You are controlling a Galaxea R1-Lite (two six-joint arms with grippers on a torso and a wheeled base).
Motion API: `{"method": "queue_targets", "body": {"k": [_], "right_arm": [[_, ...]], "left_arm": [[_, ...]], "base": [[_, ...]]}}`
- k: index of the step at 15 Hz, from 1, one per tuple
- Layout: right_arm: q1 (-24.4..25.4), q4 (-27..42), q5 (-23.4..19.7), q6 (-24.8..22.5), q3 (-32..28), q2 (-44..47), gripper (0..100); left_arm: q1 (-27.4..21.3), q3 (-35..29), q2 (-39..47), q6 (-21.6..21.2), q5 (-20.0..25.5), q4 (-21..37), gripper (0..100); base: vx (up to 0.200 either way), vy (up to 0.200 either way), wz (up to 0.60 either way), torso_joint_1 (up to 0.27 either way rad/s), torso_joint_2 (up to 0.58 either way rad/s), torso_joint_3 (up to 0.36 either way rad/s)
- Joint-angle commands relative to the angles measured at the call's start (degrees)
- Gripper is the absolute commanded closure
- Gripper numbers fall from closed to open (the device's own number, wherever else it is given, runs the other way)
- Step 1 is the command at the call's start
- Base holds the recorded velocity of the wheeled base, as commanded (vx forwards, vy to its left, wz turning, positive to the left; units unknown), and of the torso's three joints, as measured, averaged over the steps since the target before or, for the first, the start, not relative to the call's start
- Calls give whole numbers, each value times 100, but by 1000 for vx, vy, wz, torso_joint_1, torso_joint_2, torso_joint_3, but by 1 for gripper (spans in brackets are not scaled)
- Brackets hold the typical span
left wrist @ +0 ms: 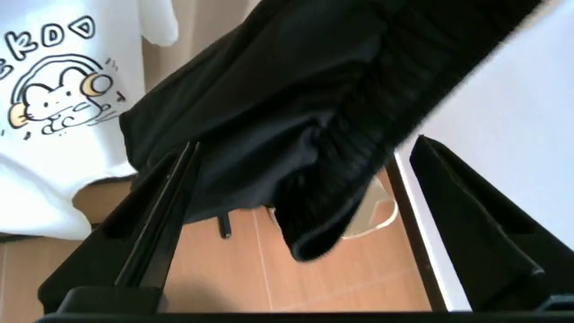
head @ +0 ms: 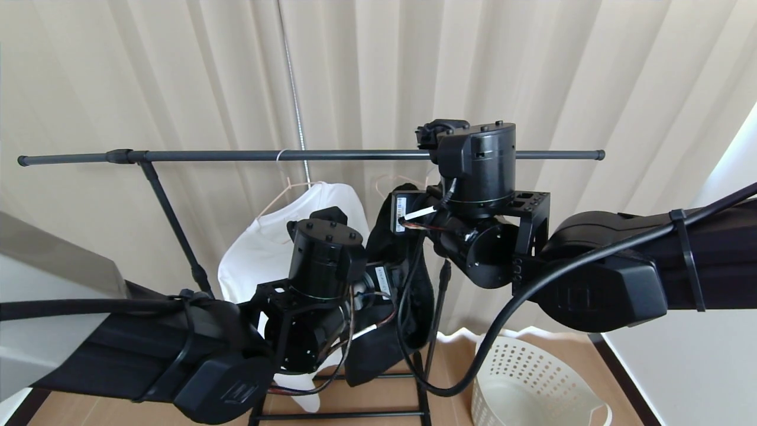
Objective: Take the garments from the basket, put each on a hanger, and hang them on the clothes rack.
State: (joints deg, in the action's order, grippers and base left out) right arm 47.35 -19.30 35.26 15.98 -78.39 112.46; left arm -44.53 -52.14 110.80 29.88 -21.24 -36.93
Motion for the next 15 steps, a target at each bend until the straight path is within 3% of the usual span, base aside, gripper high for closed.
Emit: {"method": "queue_targets", "body": {"k": [1,9,12,15], "right_arm": [[46,-4,34,1,16,-57,100],[46,-4,122,-7,-45,4,100],[46,-13,131,-7,-54,-5,100],[134,-74,140,1,-19,-31,100]], "left_arm": [[-3,-60,267,0,-12,-60,0],[-187,143,170,-17,-179,-342,0],[-249,441,-261,9,515,-438,0],[-240,310,3,-8,392,-447,0]], "base": [[0,0,0,0,0,0],[0,0,0,0,0,0],[0,0,0,0,0,0],[0,0,0,0,0,0]]}}
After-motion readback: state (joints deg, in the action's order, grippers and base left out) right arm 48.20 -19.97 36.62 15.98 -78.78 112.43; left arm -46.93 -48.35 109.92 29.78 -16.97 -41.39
